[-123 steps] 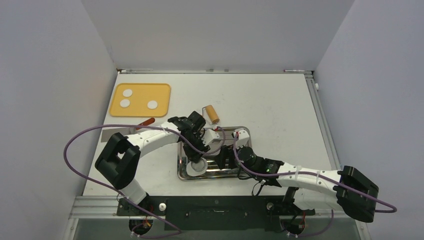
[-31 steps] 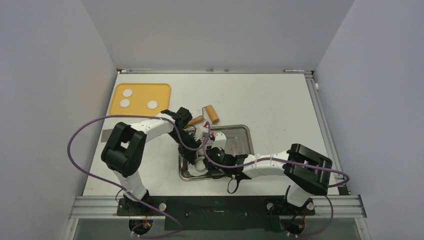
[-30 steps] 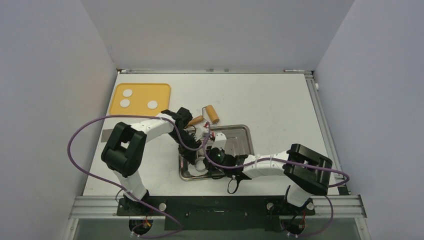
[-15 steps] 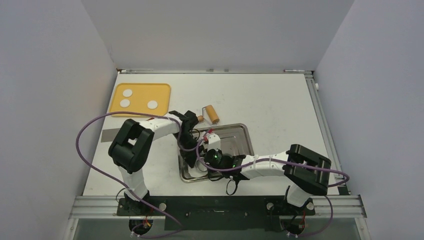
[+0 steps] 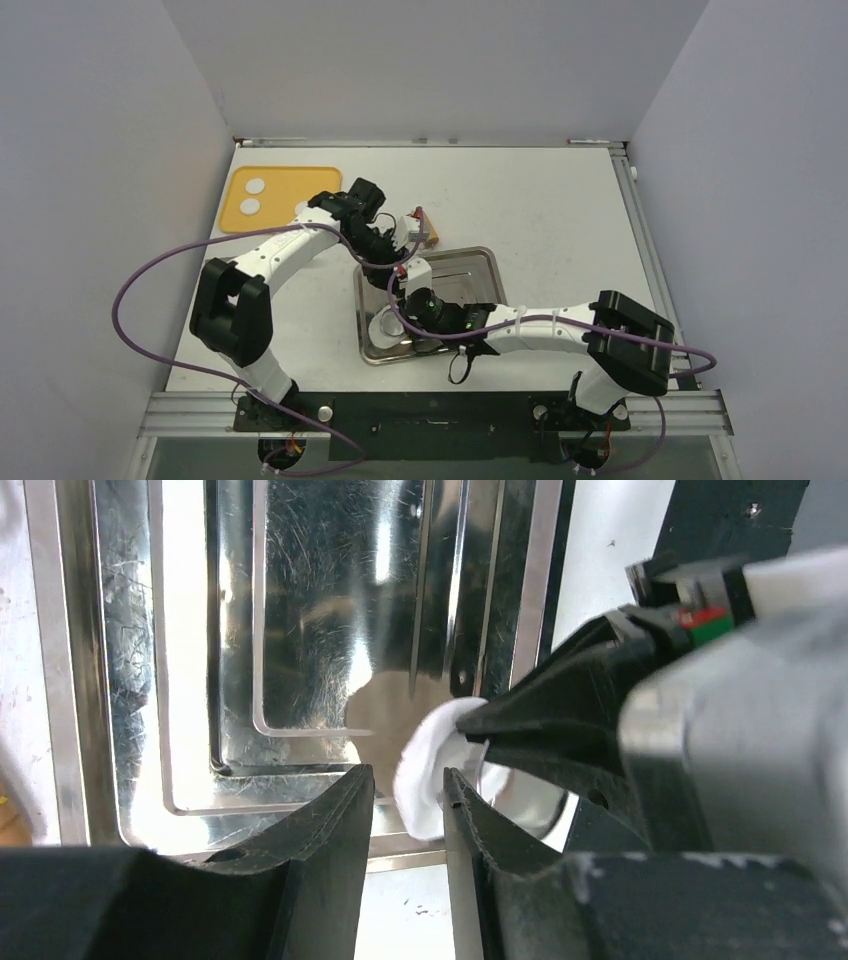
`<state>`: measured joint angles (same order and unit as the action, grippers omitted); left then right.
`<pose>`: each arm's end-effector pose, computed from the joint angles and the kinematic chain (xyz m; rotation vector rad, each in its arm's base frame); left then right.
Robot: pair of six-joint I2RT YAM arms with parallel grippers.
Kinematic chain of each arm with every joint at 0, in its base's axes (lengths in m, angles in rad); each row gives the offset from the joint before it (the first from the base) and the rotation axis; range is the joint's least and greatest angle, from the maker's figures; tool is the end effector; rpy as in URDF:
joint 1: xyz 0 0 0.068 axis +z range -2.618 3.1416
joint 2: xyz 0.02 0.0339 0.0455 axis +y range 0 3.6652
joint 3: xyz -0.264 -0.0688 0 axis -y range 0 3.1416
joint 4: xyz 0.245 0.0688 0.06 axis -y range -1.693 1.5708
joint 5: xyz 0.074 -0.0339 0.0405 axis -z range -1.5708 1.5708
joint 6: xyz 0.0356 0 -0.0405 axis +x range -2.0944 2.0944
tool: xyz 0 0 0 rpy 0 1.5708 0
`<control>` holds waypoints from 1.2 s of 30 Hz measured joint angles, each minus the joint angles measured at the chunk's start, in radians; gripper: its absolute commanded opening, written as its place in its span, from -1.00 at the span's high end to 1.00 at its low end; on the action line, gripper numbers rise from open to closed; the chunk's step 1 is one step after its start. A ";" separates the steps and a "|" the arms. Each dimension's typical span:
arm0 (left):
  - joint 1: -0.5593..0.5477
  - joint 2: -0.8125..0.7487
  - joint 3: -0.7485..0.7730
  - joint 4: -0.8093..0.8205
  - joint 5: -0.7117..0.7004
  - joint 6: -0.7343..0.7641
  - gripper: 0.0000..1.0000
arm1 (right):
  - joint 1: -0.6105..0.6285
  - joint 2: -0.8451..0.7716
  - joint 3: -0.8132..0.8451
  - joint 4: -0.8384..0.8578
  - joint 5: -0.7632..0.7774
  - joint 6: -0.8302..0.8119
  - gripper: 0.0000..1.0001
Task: Roll out the dumpling wrappers from the dough
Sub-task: Press the dumpling wrapper on the work surface.
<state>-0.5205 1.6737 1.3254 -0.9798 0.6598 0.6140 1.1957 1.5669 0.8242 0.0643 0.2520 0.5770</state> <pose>0.2689 -0.1793 0.2497 1.5627 2.2408 -0.9180 0.1271 0.2987 0.1879 -0.5696 2.2417 0.6708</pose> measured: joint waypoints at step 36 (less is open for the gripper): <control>0.085 0.114 -0.019 0.165 0.002 -0.087 0.25 | -0.207 0.192 0.167 -0.177 -0.017 -0.024 0.26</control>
<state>-0.4358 1.7882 1.3060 -0.8150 0.6617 0.5266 0.9886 1.7592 0.9913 -0.1131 0.2352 0.5529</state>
